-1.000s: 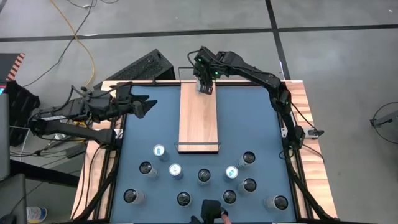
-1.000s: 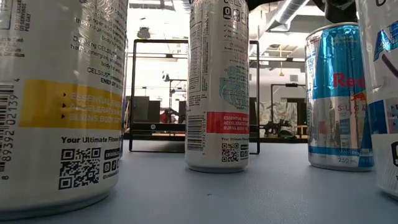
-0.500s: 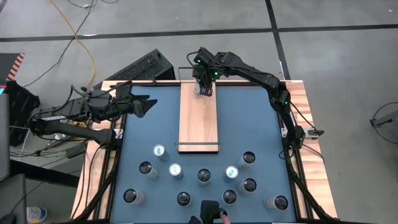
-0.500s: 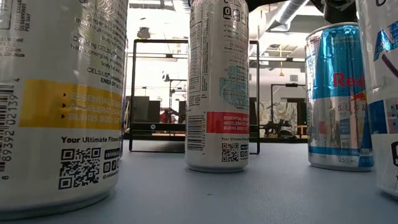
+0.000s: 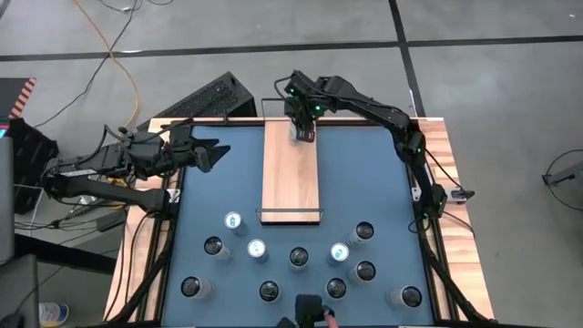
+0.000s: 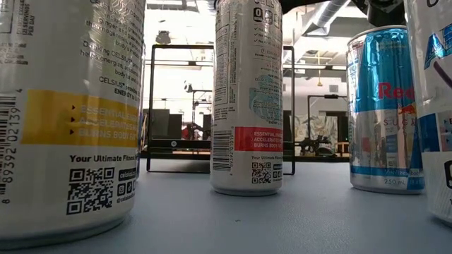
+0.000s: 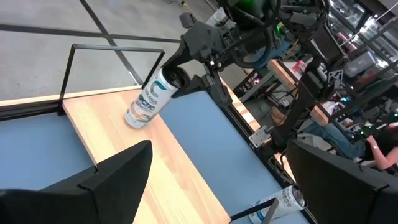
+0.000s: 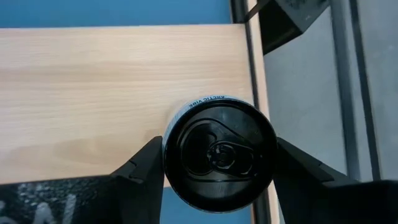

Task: Place canned beverage on shelf
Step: Put the top white-blue soda can on the shelf

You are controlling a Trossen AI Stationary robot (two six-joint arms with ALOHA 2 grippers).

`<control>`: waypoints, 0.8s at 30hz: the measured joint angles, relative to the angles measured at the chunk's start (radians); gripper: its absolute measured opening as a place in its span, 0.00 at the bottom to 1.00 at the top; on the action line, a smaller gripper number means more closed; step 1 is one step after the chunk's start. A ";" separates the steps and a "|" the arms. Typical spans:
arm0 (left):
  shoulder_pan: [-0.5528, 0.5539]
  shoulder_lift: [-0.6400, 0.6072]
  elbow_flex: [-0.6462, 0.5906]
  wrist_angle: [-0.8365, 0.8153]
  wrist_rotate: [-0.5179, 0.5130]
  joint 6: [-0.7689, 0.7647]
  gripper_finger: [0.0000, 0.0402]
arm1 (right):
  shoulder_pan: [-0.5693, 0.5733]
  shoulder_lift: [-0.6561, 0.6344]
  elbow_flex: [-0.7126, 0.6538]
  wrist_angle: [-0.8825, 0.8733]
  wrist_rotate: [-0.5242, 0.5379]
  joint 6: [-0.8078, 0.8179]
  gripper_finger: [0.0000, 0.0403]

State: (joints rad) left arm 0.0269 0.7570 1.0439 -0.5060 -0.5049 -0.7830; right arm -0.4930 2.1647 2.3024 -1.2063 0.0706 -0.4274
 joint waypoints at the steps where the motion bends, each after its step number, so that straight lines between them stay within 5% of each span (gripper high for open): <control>1: 0.000 0.000 0.000 0.000 0.000 0.000 0.90 | 0.003 0.000 0.000 -0.001 -0.001 0.000 0.55; 13: 0.012 0.021 0.000 0.000 0.031 0.028 0.90 | 0.013 0.000 0.000 -0.037 -0.073 -0.026 0.57; 24: 0.093 0.055 0.000 0.023 0.096 0.118 0.90 | 0.023 0.000 0.000 -0.023 -0.075 -0.040 0.70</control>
State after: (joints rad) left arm 0.1197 0.8124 1.0443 -0.4831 -0.4090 -0.6649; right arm -0.4695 2.1647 2.3024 -1.2293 -0.0040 -0.4679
